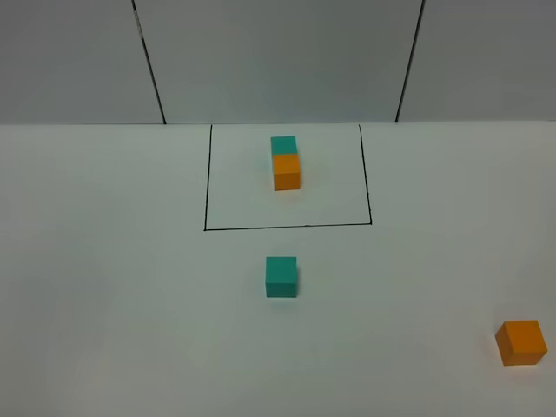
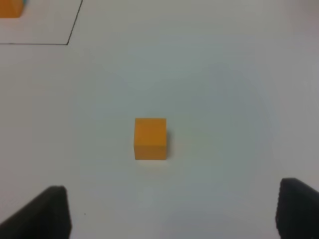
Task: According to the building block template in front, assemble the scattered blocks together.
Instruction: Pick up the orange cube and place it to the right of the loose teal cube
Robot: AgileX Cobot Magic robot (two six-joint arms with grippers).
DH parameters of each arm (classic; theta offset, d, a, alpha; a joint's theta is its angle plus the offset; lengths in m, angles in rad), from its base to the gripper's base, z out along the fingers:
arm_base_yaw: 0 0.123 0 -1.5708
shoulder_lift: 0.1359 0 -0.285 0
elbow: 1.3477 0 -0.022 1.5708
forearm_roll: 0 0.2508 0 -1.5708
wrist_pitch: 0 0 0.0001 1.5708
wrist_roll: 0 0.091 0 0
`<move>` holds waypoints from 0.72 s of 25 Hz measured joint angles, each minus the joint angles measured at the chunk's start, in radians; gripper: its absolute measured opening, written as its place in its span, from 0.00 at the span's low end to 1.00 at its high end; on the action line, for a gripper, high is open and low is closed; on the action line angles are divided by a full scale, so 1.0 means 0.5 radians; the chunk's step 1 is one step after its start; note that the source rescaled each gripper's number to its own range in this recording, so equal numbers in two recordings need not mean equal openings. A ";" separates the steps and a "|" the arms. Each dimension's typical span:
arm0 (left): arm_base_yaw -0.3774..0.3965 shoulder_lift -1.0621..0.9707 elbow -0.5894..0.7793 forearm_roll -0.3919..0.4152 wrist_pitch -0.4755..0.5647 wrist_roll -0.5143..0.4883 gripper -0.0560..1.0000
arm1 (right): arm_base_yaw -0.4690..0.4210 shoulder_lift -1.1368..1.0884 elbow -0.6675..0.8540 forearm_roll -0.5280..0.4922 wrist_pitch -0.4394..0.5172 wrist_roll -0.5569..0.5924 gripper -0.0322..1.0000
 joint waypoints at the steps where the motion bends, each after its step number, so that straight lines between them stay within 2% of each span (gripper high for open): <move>1: 0.000 -0.005 0.018 0.000 0.004 0.002 0.75 | 0.000 0.000 0.000 0.000 0.000 0.000 0.71; 8: 0.000 -0.005 0.153 0.000 -0.018 0.018 0.75 | 0.000 0.000 0.000 0.000 0.000 0.000 0.71; 18: 0.000 -0.005 0.163 0.000 -0.041 0.018 0.71 | 0.000 0.000 0.000 0.002 0.000 0.000 0.71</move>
